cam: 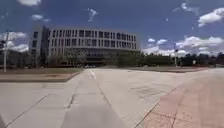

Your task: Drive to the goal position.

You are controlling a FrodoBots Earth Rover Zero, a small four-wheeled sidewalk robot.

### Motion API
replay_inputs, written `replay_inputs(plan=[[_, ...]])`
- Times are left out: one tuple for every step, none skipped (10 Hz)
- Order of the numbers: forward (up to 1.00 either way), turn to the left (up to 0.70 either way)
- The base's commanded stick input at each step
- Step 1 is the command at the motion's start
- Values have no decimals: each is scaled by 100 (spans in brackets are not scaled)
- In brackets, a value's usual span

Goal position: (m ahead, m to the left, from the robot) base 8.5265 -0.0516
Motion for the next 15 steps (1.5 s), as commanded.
replay_inputs(plan=[[70,0],[70,0],[70,0],[70,0],[70,0],[70,0],[70,0],[70,0],[70,0],[70,1],[70,8],[70,27],[70,35],[70,35],[70,19]])
